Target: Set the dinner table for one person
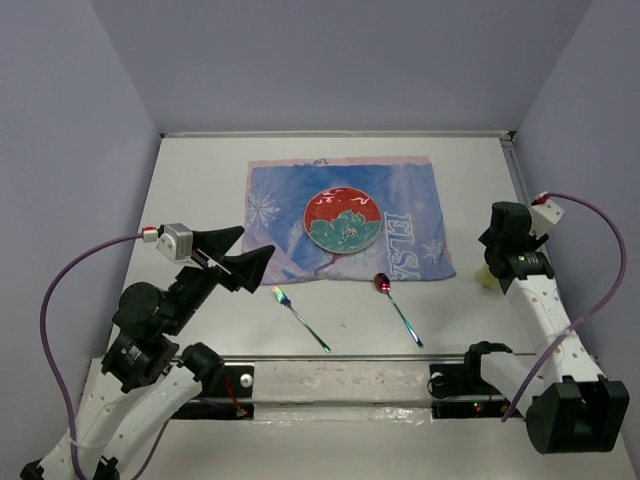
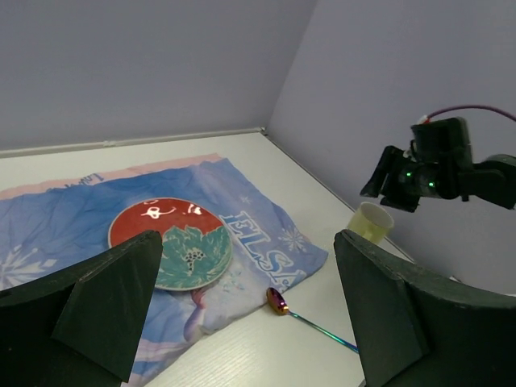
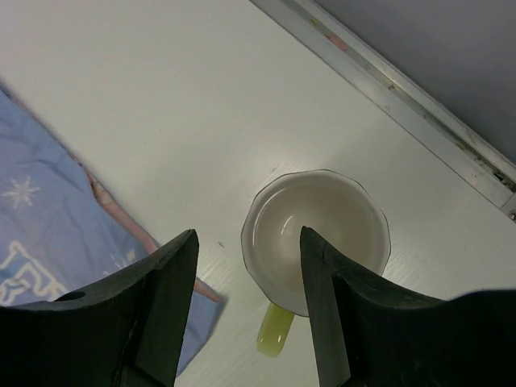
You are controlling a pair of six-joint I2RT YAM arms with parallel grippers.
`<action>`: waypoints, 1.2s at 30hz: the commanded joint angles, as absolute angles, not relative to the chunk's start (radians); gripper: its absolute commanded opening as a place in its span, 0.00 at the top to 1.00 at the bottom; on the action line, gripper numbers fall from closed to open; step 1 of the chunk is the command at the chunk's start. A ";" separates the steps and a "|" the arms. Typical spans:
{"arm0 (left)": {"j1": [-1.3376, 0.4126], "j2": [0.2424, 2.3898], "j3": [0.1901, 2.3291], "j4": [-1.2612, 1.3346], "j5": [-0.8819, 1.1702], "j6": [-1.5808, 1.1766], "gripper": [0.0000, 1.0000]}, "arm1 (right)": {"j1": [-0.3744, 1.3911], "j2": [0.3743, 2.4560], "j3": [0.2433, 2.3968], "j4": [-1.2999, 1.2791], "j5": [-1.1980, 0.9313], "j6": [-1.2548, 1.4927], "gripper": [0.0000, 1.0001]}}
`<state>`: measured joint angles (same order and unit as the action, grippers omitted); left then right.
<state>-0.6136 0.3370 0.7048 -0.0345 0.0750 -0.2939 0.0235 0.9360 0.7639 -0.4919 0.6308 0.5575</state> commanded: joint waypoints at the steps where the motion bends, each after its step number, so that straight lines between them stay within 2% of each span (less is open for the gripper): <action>1: -0.661 0.301 0.709 0.002 0.094 -0.275 0.01 | 0.009 1.015 0.768 -0.511 0.621 0.581 0.41; 4: -0.676 0.288 0.706 0.002 0.089 -0.275 0.01 | 0.000 1.048 0.770 -0.489 0.606 0.587 0.42; 7: -0.686 0.275 0.706 -0.028 0.074 -0.275 0.01 | -0.018 1.103 0.772 -0.450 0.572 0.578 0.47; 8: -0.686 0.267 0.706 -0.026 0.071 -0.272 0.01 | -0.018 1.117 0.775 -0.442 0.569 0.577 0.54; 11: -0.689 0.261 0.707 -0.031 0.060 -0.272 0.01 | -0.028 1.158 0.790 -0.437 0.578 0.581 0.65; 12: -0.690 0.258 0.707 -0.031 0.061 -0.272 0.01 | -0.028 1.160 0.792 -0.439 0.584 0.581 0.75; 14: -0.696 0.258 0.709 -0.032 0.058 -0.270 0.01 | -0.028 1.154 0.798 -0.437 0.604 0.575 0.87; 15: -0.701 0.258 0.709 -0.034 0.057 -0.270 0.01 | -0.028 1.147 0.798 -0.439 0.618 0.563 0.88; 17: -0.706 0.256 0.710 -0.034 0.057 -0.267 0.01 | -0.028 1.131 0.802 -0.437 0.644 0.542 1.00; 21: -0.715 0.250 0.710 -0.043 0.040 -0.265 0.01 | -0.028 1.100 0.834 -0.443 0.647 0.480 1.00; 27: -0.718 0.264 0.710 -0.048 0.037 -0.262 0.01 | -0.028 1.068 0.974 -0.424 0.499 0.407 1.00; 31: -0.712 0.279 0.707 -0.049 0.018 -0.265 0.01 | 0.053 1.126 1.072 -0.384 0.407 0.332 1.00; 36: -0.684 0.324 0.707 -0.058 -0.007 -0.270 0.01 | 0.136 1.296 1.221 -0.338 0.333 0.241 1.00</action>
